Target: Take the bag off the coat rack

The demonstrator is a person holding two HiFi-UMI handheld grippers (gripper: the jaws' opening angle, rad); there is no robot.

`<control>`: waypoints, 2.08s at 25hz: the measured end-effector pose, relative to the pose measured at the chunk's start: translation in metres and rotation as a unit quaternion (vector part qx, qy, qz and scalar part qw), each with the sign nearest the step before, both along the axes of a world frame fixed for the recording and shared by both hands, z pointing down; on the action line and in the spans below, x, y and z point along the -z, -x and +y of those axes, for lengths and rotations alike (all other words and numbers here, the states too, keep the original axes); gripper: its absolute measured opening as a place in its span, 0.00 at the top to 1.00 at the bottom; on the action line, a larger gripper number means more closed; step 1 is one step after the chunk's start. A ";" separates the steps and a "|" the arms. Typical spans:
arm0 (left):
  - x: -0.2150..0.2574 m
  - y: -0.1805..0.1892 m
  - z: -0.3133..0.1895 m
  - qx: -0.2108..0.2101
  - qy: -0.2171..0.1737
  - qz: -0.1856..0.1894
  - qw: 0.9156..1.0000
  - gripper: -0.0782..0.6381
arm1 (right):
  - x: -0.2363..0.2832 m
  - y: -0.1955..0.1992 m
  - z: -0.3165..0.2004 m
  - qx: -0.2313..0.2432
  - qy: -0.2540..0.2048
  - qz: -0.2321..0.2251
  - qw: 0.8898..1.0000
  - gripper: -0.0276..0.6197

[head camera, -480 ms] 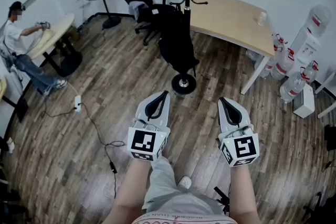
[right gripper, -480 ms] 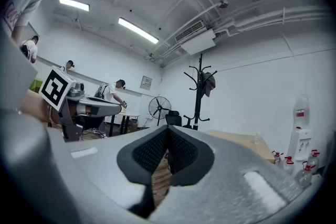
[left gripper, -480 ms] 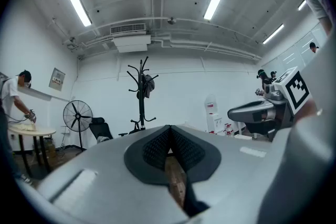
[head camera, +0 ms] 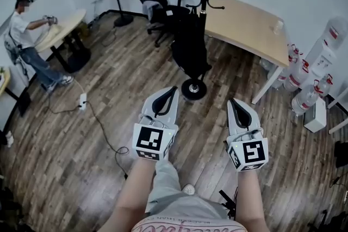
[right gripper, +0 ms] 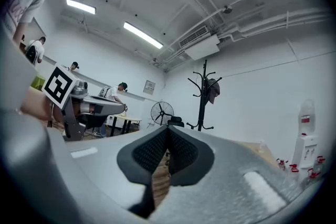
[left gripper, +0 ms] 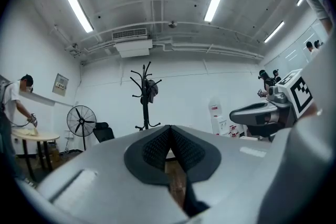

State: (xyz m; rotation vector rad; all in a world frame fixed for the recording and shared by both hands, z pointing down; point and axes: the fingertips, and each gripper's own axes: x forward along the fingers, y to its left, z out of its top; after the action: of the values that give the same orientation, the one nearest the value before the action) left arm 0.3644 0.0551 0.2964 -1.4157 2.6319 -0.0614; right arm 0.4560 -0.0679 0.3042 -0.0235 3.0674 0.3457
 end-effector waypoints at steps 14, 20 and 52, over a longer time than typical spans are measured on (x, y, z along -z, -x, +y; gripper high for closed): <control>0.000 0.082 -0.020 -0.003 0.001 0.002 1.000 0.87 | -0.004 0.079 -0.020 -0.020 -0.022 0.016 0.999 0.95; -0.003 0.138 -0.031 -0.004 -0.001 0.007 1.000 0.87 | -0.010 0.130 -0.031 -0.029 -0.014 0.022 0.999 0.95; -0.016 0.351 -0.028 -0.035 -0.011 0.024 0.999 0.87 | -0.025 0.327 -0.035 -0.082 -0.005 0.052 0.995 0.95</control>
State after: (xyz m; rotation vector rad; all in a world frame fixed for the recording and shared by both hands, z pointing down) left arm 0.0134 0.0266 0.3122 -1.5202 2.6096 0.0107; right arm 0.1285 -0.1030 0.3287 -0.2652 3.1743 0.3835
